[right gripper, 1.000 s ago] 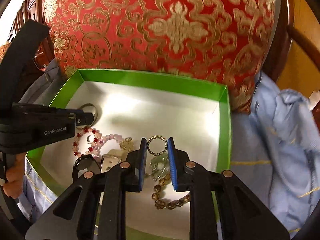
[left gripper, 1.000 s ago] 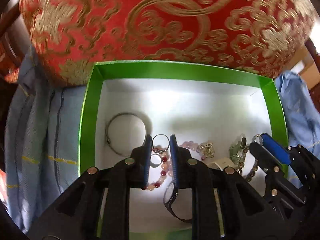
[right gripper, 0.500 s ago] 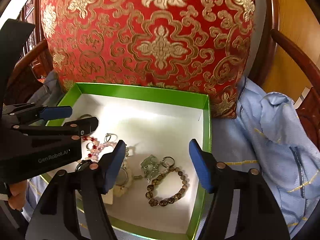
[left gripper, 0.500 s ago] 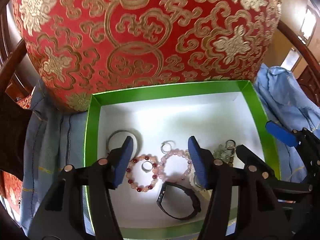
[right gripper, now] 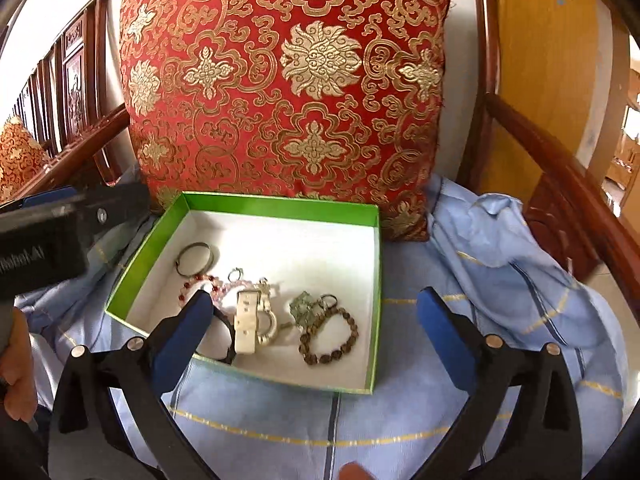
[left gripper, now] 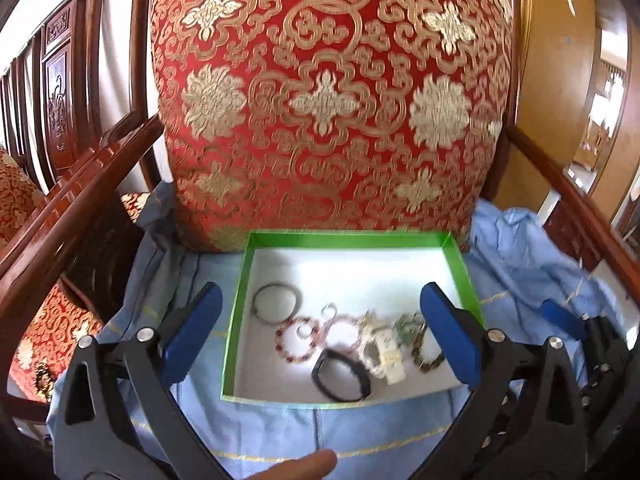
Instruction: Organize jewelry
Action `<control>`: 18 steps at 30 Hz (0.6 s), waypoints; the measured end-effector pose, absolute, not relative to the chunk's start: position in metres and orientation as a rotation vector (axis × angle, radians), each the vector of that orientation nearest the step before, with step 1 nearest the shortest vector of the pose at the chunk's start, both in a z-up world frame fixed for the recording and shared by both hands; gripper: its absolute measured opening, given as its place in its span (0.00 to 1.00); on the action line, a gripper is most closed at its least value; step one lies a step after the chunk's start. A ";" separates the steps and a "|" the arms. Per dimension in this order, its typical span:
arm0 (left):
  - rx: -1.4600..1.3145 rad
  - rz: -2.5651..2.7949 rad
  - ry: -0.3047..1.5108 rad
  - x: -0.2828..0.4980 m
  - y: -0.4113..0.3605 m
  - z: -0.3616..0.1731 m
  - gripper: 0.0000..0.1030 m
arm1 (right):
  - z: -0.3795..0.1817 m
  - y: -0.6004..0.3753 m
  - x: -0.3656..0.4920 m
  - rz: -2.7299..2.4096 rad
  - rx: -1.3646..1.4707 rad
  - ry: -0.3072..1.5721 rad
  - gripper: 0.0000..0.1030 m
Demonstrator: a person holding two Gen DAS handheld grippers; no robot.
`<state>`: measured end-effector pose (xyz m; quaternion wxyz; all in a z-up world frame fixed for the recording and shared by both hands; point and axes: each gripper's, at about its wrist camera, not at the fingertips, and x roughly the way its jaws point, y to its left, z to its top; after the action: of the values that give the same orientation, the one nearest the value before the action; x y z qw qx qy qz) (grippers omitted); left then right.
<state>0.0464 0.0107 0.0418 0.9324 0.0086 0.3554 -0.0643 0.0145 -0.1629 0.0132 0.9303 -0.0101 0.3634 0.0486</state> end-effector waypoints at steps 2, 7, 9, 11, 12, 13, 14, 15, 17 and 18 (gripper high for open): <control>0.020 -0.145 0.770 0.046 0.012 0.035 0.96 | 0.011 -0.161 0.012 0.084 -0.032 0.762 0.97; 0.042 -0.158 0.815 0.043 0.015 0.024 0.96 | 0.006 -0.157 0.011 0.084 -0.029 0.789 0.97; 0.057 -0.152 0.805 0.041 0.015 0.025 0.96 | 0.005 -0.154 0.009 0.083 -0.034 0.792 0.97; 0.054 -0.154 0.800 0.039 0.016 0.027 0.96 | 0.004 -0.151 0.010 0.085 -0.041 0.796 0.97; 0.052 -0.156 0.800 0.039 0.017 0.027 0.96 | 0.004 -0.150 0.009 0.084 -0.045 0.796 0.97; 0.049 -0.159 0.802 0.039 0.018 0.027 0.96 | 0.004 -0.149 0.009 0.083 -0.049 0.796 0.97; 0.046 -0.159 0.803 0.039 0.019 0.027 0.96 | 0.004 -0.148 0.009 0.080 -0.054 0.795 0.97; 0.046 -0.158 0.803 0.039 0.019 0.028 0.96 | 0.004 -0.147 0.010 0.080 -0.056 0.797 0.97; 0.049 -0.159 0.805 0.039 0.019 0.028 0.96 | 0.003 -0.145 0.010 0.083 -0.060 0.803 0.97; 0.050 -0.158 0.804 0.039 0.019 0.028 0.96 | 0.003 -0.145 0.010 0.084 -0.061 0.805 0.97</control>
<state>0.0389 0.0192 0.0280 0.9170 0.0244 0.3908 -0.0766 0.0101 -0.1445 0.0026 0.9188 -0.0299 0.3915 0.0410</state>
